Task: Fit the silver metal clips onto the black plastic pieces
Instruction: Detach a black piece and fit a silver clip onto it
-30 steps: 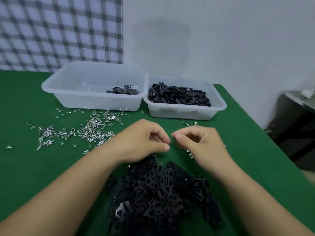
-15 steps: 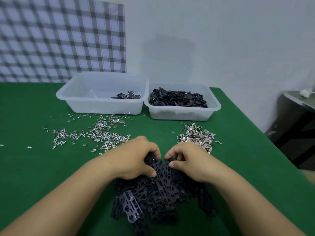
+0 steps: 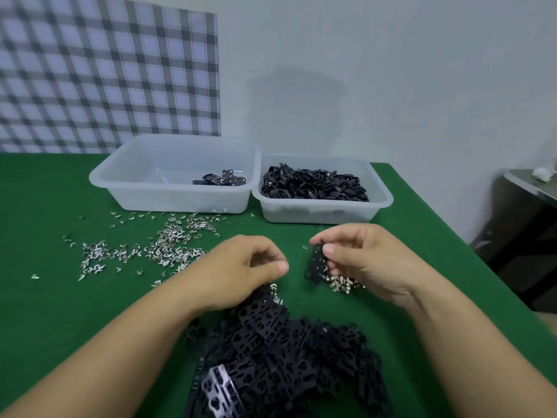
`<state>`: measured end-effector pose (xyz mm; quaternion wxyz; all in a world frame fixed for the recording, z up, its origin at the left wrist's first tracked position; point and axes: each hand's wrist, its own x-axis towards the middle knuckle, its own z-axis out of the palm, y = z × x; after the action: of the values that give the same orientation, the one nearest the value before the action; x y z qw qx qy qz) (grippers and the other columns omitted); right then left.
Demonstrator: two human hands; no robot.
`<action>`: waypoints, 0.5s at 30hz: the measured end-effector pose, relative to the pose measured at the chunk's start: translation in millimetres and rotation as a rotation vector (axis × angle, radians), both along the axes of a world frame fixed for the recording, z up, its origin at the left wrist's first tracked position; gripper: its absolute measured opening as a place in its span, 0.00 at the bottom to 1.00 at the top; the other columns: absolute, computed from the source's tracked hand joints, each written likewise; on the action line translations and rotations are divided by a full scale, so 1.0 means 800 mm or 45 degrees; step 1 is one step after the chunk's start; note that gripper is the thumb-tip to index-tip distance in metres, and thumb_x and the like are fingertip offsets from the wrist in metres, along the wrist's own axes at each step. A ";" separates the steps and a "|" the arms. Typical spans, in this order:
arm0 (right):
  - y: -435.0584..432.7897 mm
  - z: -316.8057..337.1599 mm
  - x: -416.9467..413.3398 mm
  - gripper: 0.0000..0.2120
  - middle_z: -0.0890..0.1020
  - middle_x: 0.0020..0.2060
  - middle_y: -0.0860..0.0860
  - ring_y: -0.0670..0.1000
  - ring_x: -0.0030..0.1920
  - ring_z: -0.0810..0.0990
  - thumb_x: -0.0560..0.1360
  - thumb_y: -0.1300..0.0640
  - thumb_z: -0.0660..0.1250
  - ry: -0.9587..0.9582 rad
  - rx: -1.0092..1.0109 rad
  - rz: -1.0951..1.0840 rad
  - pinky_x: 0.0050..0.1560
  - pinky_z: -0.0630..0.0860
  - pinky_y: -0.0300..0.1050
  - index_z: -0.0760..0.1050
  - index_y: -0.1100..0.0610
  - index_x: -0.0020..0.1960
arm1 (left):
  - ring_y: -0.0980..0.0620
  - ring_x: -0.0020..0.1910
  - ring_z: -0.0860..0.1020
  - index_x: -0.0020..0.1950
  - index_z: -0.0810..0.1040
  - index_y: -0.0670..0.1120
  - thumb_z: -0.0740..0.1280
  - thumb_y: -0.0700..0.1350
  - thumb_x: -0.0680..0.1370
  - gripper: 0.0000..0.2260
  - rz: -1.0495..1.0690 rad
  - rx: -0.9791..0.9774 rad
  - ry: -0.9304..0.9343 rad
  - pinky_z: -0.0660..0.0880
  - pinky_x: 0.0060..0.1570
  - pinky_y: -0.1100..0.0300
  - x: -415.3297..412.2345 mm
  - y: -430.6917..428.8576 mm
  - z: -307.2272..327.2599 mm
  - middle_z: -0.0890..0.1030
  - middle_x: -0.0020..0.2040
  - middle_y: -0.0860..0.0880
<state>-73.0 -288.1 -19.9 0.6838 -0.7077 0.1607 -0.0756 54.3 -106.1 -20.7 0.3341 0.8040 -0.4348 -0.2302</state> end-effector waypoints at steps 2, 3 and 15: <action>-0.004 -0.001 0.009 0.10 0.82 0.33 0.51 0.48 0.35 0.80 0.71 0.69 0.67 -0.100 0.022 -0.022 0.41 0.78 0.39 0.83 0.56 0.43 | 0.57 0.42 0.83 0.49 0.80 0.53 0.63 0.55 0.78 0.10 0.146 -0.136 0.344 0.79 0.45 0.62 0.000 -0.014 -0.002 0.84 0.45 0.54; -0.004 -0.002 0.014 0.11 0.83 0.34 0.51 0.49 0.38 0.81 0.71 0.69 0.68 -0.131 0.002 -0.037 0.44 0.78 0.40 0.83 0.55 0.43 | 0.55 0.40 0.83 0.50 0.80 0.49 0.62 0.53 0.79 0.11 0.213 -0.192 0.553 0.80 0.43 0.62 0.001 -0.023 -0.004 0.84 0.45 0.49; -0.009 -0.021 0.047 0.17 0.85 0.41 0.49 0.49 0.43 0.83 0.69 0.73 0.67 -0.347 -0.226 -0.127 0.47 0.77 0.36 0.84 0.52 0.41 | 0.48 0.34 0.84 0.46 0.77 0.39 0.70 0.43 0.73 0.08 0.560 -0.670 1.437 0.78 0.29 0.65 0.026 -0.069 -0.025 0.84 0.35 0.39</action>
<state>-35.6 -295.0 -37.0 0.6294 -0.7398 0.0941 -0.2184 75.2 -161.5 -40.8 0.7352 0.5216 -0.0603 -0.4287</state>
